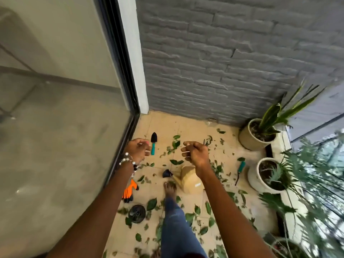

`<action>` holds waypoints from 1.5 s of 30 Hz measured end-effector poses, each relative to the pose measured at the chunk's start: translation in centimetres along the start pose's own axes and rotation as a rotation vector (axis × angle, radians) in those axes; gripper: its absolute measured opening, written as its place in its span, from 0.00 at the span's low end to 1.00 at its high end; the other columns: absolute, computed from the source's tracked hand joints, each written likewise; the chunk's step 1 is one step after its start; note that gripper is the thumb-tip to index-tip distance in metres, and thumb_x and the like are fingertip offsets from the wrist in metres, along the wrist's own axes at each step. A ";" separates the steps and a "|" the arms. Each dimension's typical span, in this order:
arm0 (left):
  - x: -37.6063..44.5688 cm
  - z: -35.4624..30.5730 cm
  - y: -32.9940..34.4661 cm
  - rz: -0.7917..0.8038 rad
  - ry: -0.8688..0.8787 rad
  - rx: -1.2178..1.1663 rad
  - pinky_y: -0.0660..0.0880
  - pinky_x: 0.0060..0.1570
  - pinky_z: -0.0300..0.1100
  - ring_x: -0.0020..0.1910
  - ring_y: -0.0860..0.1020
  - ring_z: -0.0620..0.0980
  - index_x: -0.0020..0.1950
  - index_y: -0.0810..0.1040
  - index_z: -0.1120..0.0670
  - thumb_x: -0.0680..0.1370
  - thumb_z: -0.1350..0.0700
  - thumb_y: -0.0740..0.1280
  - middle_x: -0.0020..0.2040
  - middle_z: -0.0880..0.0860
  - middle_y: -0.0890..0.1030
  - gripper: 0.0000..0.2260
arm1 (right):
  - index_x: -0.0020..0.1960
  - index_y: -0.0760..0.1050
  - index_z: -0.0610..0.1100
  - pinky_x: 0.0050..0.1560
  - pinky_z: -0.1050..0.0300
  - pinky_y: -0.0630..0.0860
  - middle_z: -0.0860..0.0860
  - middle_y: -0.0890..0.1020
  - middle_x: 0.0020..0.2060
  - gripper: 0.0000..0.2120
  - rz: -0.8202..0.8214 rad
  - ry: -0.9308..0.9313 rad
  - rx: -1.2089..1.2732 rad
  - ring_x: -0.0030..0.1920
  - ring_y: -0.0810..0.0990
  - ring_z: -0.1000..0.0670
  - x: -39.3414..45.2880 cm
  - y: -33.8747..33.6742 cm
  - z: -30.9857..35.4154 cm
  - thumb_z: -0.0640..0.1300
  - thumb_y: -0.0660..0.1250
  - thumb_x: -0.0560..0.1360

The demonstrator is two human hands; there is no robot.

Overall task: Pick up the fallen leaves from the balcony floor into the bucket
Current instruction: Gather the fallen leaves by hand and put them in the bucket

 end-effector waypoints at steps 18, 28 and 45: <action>40.8 25.7 12.8 -0.051 -0.214 0.018 0.67 0.19 0.30 0.21 0.75 0.39 0.58 0.75 0.67 0.81 0.66 0.60 0.45 0.61 0.78 0.08 | 0.53 0.82 0.40 0.54 0.56 0.76 0.42 0.84 0.51 0.08 0.194 0.103 -0.767 0.45 0.78 0.49 47.6 5.1 -29.4 0.40 0.67 0.76; 59.3 46.5 14.3 -0.096 -0.046 0.112 0.72 0.24 0.33 0.22 0.76 0.40 0.41 0.78 0.57 0.81 0.67 0.61 0.33 0.55 0.79 0.12 | 0.77 0.58 0.48 0.76 0.46 0.57 0.45 0.55 0.77 0.33 0.575 -0.413 -1.445 0.76 0.53 0.39 61.9 13.6 -50.8 0.33 0.64 0.76; 60.8 49.4 19.6 0.131 -0.285 -0.183 0.80 0.50 0.56 0.44 0.81 0.59 0.50 0.78 0.57 0.78 0.40 0.63 0.48 0.60 0.82 0.19 | 0.51 0.84 0.43 0.52 0.51 0.81 0.47 0.86 0.45 0.11 0.228 -0.374 -0.410 0.44 0.85 0.48 63.1 13.9 -45.8 0.33 0.74 0.70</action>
Point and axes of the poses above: each hand's wrist, its own x-axis towards the middle knuckle, its own y-axis out of the palm, z = x × y, the point moved 10 cm from there along x, towards the middle knuckle
